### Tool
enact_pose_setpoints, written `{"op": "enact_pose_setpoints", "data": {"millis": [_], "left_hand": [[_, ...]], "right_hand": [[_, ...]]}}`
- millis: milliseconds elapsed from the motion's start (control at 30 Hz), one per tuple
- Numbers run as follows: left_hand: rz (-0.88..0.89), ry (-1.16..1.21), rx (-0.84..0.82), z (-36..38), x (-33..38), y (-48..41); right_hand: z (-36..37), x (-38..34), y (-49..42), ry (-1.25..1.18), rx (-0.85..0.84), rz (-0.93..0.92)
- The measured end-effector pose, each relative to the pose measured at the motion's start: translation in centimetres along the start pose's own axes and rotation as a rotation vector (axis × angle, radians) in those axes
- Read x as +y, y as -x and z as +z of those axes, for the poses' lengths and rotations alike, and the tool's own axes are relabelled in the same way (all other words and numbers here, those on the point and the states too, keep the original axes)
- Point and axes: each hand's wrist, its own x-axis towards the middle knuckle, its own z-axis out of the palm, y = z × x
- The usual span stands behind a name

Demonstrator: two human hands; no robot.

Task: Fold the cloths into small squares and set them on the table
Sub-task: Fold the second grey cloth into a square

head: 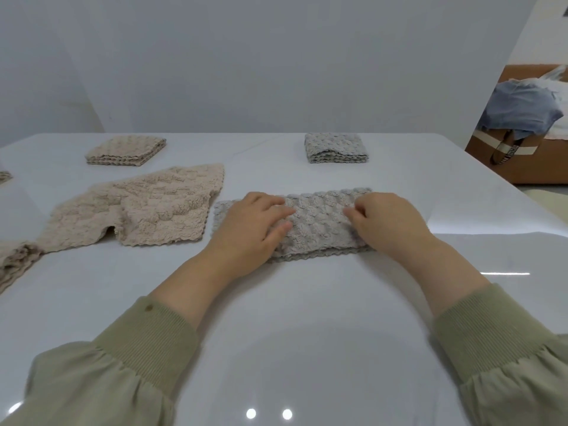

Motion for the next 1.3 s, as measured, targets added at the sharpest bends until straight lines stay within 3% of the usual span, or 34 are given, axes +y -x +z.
{"op": "enact_pose_setpoints", "data": {"millis": [133,333,467,633,767,900,967,1067,1100,1233,1300], "left_hand": [[-0.145,-0.238,-0.358,1.2,-0.6,0.0],[-0.179,-0.248,-0.388,1.2,-0.9,0.1],[-0.187,-0.239,-0.386,1.4,-0.9,0.1],[-0.198,-0.230,-0.392,1.4,-1.0,0.0],[-0.193,-0.231,-0.394,1.3,-1.0,0.0],[-0.200,-0.244,-0.390,1.4,-0.8,0.0],[-0.201,-0.248,-0.393,1.4,-0.8,-0.1],[-0.207,-0.249,-0.402,1.4,-0.8,-0.1],[-0.205,-0.252,-0.404,1.4,-0.7,0.0],[-0.214,-0.241,-0.412,1.4,-0.8,-0.1],[-0.232,-0.227,-0.416,1.4,-0.8,-0.1]], "right_hand": [[0.3,3.3,-0.7,0.108,-0.018,0.266],[0.8,5.0,-1.6,-0.027,-0.110,0.395],[1.0,5.4,-1.7,-0.036,-0.095,0.352],[1.0,4.7,-1.8,0.028,0.076,0.322],[1.2,4.1,-1.2,0.232,-0.029,0.329],[0.9,1.5,-0.7,0.137,0.251,0.151],[1.7,-0.5,-0.3,0.055,0.174,-0.018],[3.7,-1.8,0.3,0.135,-0.169,-0.042],[3.8,-1.7,0.2,0.128,-0.171,-0.015],[3.1,-2.9,-1.1,-0.096,0.158,0.022],[3.6,-4.3,-1.4,-0.128,0.078,-0.081]]}}
